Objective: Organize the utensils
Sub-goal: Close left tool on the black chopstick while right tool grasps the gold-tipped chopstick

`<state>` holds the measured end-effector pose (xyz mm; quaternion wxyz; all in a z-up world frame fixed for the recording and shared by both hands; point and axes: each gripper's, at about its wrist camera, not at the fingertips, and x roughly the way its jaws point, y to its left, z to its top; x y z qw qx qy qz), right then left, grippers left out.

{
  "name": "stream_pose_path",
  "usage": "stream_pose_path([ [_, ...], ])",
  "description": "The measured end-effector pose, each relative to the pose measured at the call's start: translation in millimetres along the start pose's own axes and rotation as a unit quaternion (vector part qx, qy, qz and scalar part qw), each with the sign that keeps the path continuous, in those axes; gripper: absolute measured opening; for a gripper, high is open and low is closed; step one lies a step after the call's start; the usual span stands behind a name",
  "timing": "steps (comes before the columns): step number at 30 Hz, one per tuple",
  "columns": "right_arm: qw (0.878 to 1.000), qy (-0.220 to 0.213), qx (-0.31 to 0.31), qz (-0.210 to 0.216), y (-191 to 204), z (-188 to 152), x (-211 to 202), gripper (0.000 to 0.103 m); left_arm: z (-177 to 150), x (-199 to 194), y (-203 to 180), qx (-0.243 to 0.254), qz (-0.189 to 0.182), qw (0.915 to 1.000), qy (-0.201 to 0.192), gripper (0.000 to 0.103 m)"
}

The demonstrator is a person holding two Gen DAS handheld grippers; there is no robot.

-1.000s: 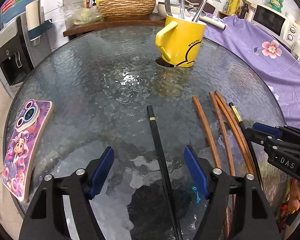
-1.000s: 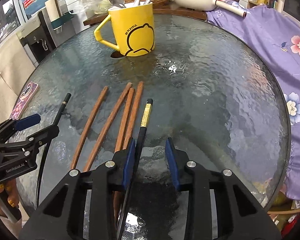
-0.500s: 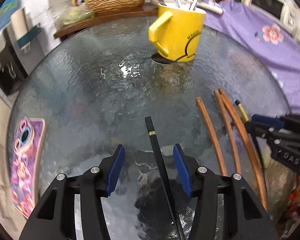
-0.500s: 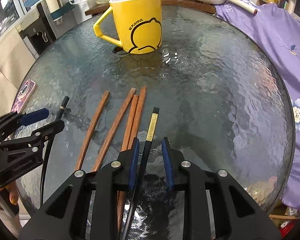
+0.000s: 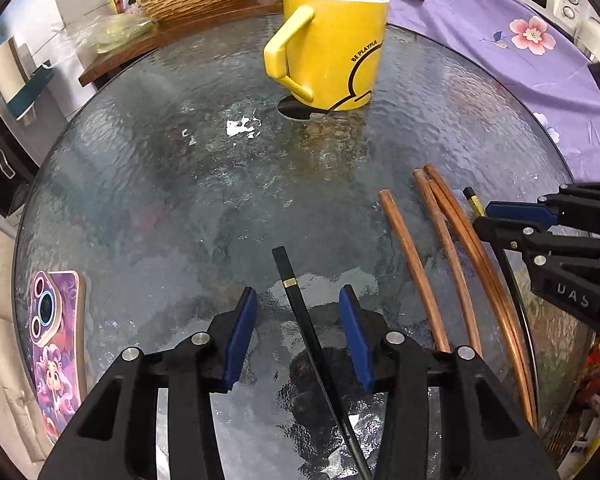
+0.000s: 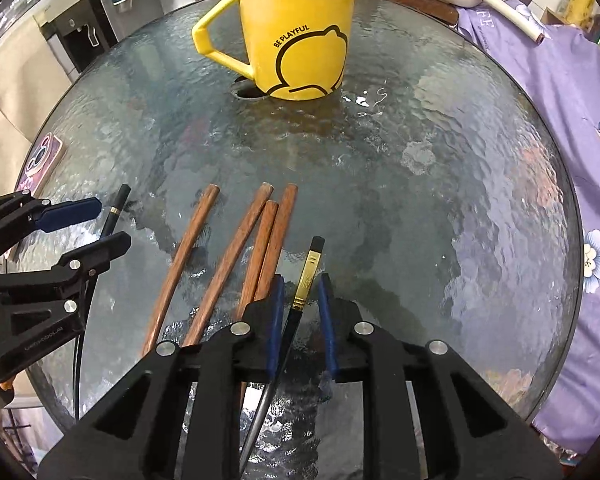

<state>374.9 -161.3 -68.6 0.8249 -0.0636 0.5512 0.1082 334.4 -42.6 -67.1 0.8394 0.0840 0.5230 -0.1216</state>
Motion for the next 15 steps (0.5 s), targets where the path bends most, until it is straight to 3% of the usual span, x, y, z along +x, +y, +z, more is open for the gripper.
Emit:
stream_pose_path([
  [6,1.000,-0.001,0.007,0.001,-4.9,1.7,1.2,0.010,4.1,2.0,-2.0,0.005,-0.003,1.0000,0.004,0.034],
  [10,1.000,-0.011,0.020,0.014,-9.3,-0.1,1.2,0.008,5.6,1.9,-3.6,0.003,-0.002,1.0000,-0.005,0.011],
  [15,0.998,-0.018,0.044,0.032,-16.7,-0.8,1.3,0.007,9.8,4.4,3.2,-0.021,-0.013,0.9996,-0.009,0.008],
])
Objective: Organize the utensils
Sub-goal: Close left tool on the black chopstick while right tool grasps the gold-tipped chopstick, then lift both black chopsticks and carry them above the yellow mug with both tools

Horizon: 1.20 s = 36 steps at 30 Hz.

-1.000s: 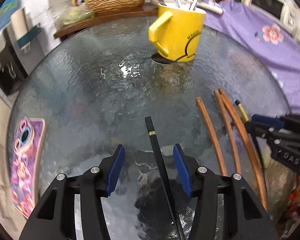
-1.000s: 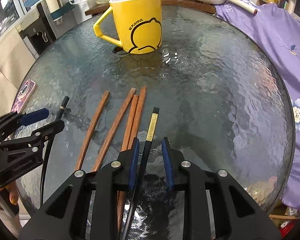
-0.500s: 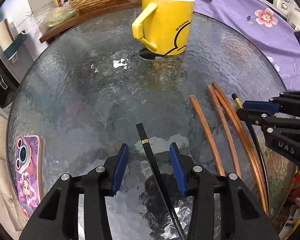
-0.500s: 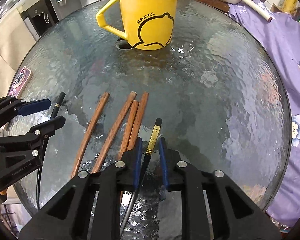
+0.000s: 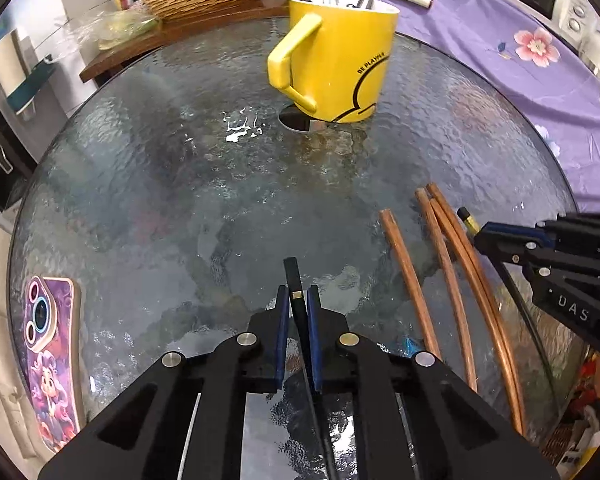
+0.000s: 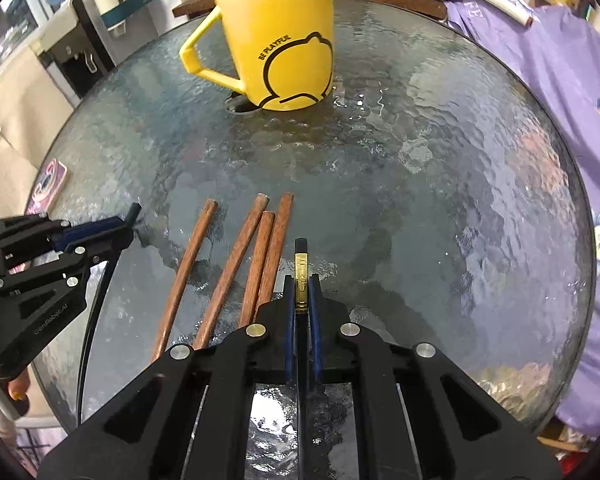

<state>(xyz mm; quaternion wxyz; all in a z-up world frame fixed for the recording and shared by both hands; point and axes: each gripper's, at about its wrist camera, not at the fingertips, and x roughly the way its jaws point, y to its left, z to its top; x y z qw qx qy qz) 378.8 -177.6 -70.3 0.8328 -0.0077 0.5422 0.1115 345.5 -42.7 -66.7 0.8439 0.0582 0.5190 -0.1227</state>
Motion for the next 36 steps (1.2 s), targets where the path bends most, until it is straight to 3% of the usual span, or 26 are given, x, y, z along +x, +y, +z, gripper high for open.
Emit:
stream_pose_path([
  [5,1.000,-0.004,0.005,0.013,0.1,0.6,-0.4,0.008,2.3,1.1,7.8,-0.025,-0.028,0.9993,0.002,0.007],
  [11,1.000,-0.019,0.005,0.016,-2.6,-0.6,-7.6,0.007,-0.7,-2.7,5.5,-0.023,-0.035,0.9991,-0.009,0.007],
  [18,0.998,-0.050,0.009,0.022,-5.5,0.2,-29.7,0.007,1.6,-32.7,-0.5,-0.014,-0.029,0.9978,-0.057,0.007],
  [29,0.989,-0.145,-0.017,0.018,-1.9,2.1,-101.3,0.007,10.7,-91.3,-19.0,0.002,-0.044,0.9888,-0.143,0.007],
  [36,0.984,-0.176,-0.027,0.020,-0.7,5.6,-131.2,0.007,20.5,-110.9,-19.7,0.008,-0.045,0.9843,-0.170,0.007],
])
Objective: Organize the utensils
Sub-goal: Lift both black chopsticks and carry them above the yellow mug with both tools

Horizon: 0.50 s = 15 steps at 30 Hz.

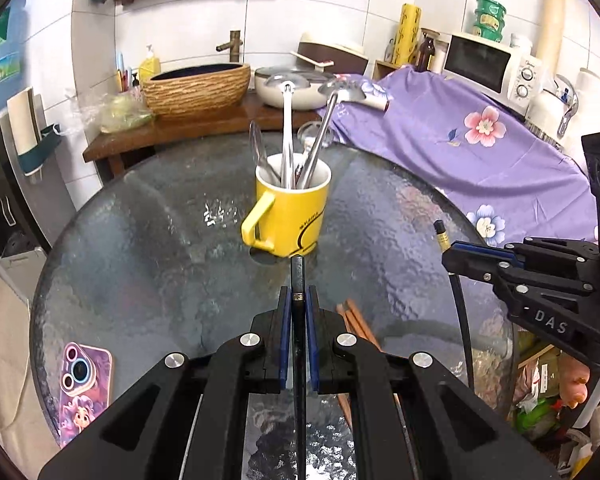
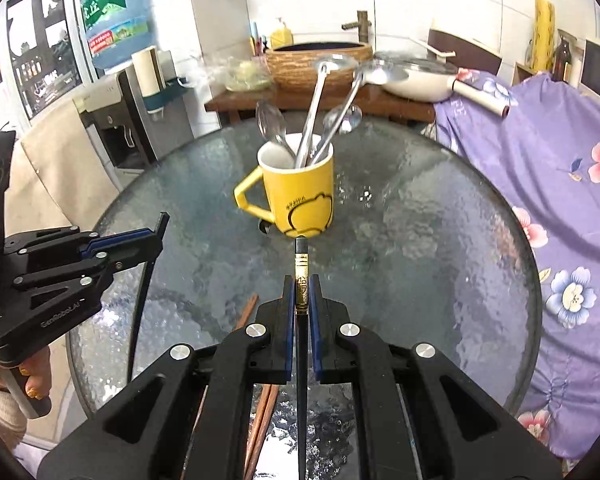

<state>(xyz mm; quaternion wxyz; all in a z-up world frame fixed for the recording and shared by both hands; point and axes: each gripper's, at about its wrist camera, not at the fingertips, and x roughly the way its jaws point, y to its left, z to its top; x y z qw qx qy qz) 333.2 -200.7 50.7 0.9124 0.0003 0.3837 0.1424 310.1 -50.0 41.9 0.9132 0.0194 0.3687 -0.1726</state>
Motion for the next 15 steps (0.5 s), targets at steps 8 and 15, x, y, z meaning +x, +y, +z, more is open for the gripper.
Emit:
stream_pose_path([
  [8,0.999,-0.032,-0.007,0.004,1.5,15.4,-27.3,0.007,12.1,-15.1,-2.3,-0.003,-0.012,0.9996,-0.023,0.007],
  [15,0.998,-0.058,-0.014,0.004,5.6,31.1,-43.3,0.007,28.2,-30.8,-11.6,0.004,-0.016,0.9984,-0.054,0.007],
])
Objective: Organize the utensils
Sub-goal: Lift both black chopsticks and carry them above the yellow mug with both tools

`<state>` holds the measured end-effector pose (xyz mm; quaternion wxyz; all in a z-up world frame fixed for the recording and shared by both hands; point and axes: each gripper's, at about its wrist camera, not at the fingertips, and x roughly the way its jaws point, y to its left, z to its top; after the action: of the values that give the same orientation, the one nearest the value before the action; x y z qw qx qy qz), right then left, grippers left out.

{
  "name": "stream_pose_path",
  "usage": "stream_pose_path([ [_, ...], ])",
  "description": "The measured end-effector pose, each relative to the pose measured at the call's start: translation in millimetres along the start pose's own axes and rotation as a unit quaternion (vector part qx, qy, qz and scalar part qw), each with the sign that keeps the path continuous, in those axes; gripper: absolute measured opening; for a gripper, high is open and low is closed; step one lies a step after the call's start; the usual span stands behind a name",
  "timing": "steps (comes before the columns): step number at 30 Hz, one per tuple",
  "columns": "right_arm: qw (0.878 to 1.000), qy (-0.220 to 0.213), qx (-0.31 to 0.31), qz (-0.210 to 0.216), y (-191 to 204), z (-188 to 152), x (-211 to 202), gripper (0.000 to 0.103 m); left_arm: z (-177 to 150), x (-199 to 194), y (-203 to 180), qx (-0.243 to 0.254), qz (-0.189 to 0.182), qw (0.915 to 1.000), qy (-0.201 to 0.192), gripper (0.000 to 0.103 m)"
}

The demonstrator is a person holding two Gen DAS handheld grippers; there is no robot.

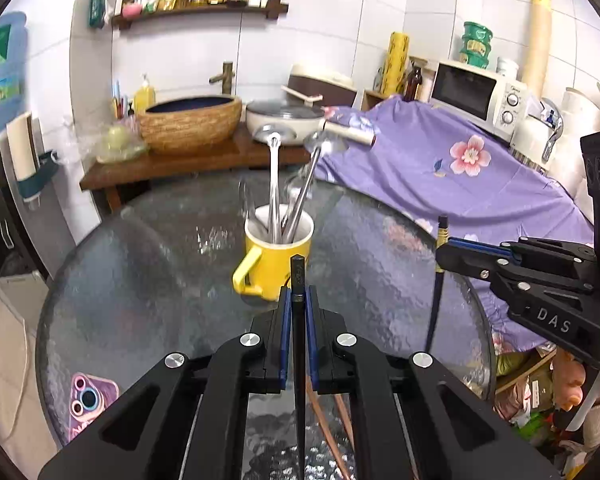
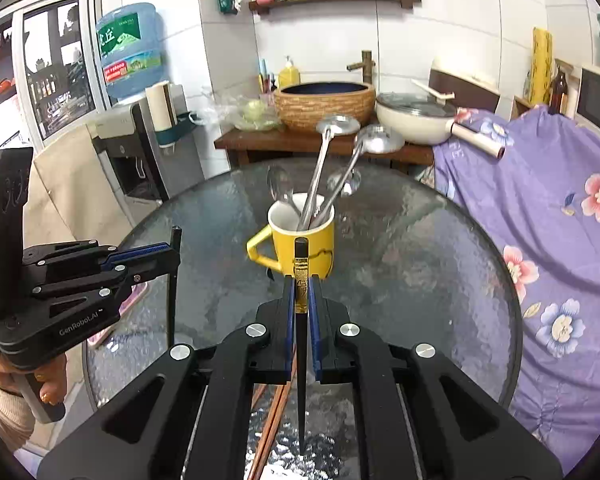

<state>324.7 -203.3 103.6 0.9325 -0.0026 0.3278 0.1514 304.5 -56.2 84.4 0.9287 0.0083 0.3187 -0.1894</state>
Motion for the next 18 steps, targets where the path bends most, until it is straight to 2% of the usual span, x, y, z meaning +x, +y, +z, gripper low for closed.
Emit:
stream_pose_path([
  [11,0.999,-0.034,-0.013,-0.019,5.7,29.6,-1.3,0.007,22.8,-1.0,-7.7,-0.003,0.000,0.9994,-0.035,0.007],
  [18,0.999,-0.046,-0.010,-0.021,4.9,60.8,2.0,0.007,45.7,-3.5,-6.3,-0.009,0.007,0.9980,-0.062,0.007],
])
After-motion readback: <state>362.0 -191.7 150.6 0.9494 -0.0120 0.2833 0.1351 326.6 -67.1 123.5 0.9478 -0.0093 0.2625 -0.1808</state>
